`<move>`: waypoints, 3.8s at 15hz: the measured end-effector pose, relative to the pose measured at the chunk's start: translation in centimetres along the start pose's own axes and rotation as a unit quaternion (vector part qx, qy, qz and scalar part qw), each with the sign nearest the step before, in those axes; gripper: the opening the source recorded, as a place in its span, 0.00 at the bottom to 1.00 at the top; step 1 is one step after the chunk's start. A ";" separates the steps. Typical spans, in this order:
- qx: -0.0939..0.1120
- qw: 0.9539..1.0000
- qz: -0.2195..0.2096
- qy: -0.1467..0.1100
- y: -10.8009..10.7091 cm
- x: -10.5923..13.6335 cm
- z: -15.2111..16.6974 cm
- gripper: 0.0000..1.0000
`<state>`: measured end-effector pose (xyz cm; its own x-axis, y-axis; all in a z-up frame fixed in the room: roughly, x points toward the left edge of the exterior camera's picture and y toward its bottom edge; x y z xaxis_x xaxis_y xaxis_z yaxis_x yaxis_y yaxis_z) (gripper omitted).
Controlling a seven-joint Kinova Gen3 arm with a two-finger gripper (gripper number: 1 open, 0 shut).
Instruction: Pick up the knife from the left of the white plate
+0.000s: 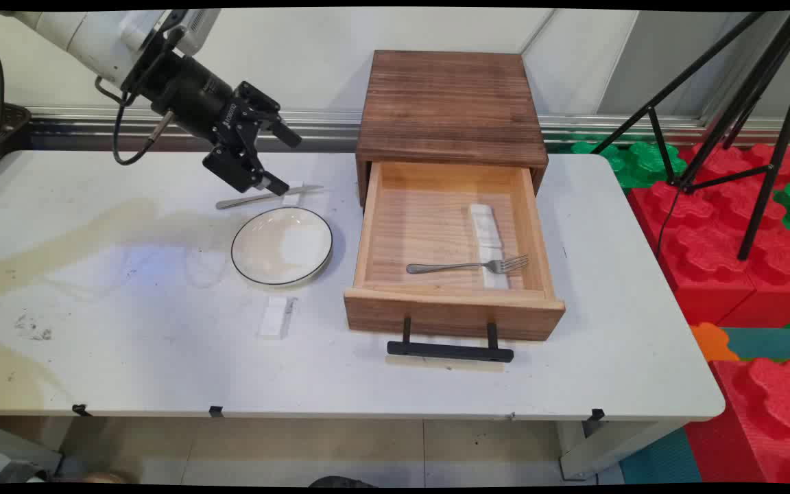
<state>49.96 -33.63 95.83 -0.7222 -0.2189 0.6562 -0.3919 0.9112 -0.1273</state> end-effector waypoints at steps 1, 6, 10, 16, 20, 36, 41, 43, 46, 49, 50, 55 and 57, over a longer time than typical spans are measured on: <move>0.006 1.000 -0.001 -0.008 -0.3 -0.5 -0.1 1.00; 0.023 0.998 -0.005 -0.058 -1.6 -3.9 0.4 1.00; 0.036 0.995 -0.015 -0.089 -2.5 -6.4 1.5 1.00; 0.050 0.989 -0.039 -0.132 -3.8 -10.6 3.4 1.00; 0.060 0.986 -0.060 -0.147 -4.5 -12.7 4.6 1.00; 0.114 0.975 -0.093 -0.168 -9.6 -15.5 6.6 1.00; 0.118 0.973 -0.098 -0.171 -10.6 -16.1 8.0 1.00; 0.118 0.973 -0.101 -0.173 -10.9 -16.3 8.6 1.00; 0.115 0.972 -0.103 -0.175 -11.2 -16.6 9.5 1.00; 0.112 0.972 -0.103 -0.177 -11.4 -16.9 10.2 1.00; 0.112 0.972 -0.103 -0.177 -11.4 -16.9 10.4 1.00; 0.108 0.973 -0.102 -0.177 -11.6 -17.1 10.9 0.00; 0.107 0.973 -0.101 -0.177 -11.6 -17.1 10.9 0.00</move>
<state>60.65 -44.28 77.98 -0.7542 -0.5270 0.3917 -0.6288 0.7514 -0.1999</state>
